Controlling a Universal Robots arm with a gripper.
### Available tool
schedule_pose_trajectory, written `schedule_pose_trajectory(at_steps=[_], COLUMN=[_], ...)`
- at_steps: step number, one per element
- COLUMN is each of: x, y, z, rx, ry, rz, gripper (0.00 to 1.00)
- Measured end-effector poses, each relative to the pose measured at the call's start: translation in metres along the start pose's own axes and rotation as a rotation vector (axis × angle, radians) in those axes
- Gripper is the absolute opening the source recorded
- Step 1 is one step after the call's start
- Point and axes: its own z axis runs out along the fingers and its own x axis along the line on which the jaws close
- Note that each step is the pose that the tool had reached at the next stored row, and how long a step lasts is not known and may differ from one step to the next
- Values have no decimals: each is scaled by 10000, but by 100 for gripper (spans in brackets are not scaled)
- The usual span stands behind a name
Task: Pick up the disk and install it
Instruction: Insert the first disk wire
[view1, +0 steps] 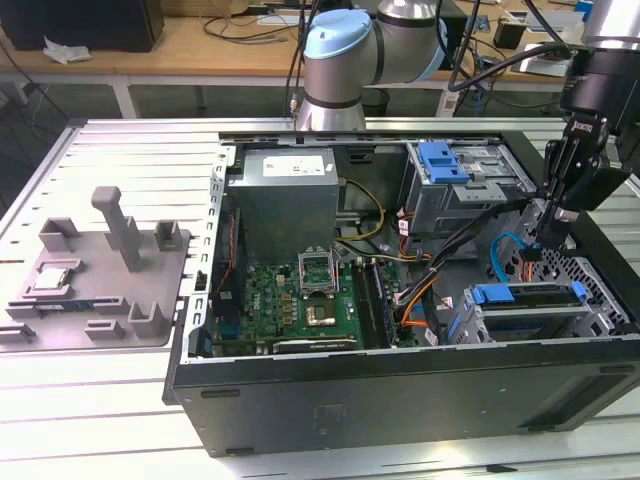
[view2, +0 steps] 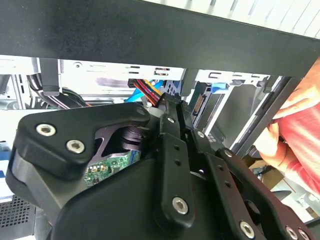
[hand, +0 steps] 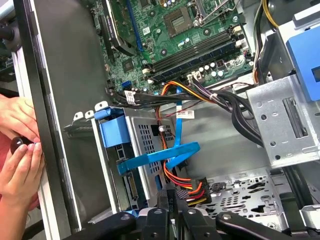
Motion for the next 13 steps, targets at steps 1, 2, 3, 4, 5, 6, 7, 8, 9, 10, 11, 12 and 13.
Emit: schedule_pose_trajectory(at_steps=[1, 2, 3, 4, 5, 6, 7, 8, 9, 10, 11, 12, 13], x=[1, 3, 8, 18, 25, 32, 51, 64, 88, 115, 131, 156, 180], y=[5, 8, 16, 29, 38, 44, 59, 71, 82, 84, 86, 89, 95], z=[1, -1, -6, -18, -27, -37, -65, -81, -105, -116, -115, -107, -98], rx=[-1, 3, 3, 4, 6, 9, 30, 66, 139, 191, 212, 223, 225], ry=[0, 12, 15, 14, 14, 12, 6, -14, -76, -120, -157, -223, -292], rz=[2, 2, 4, 2, 3, 5, 6, 10, 15, -12, -27, -37, -45], gripper=[16, 16, 16, 16, 16, 16, 16, 16, 16, 16, 16, 16, 16])
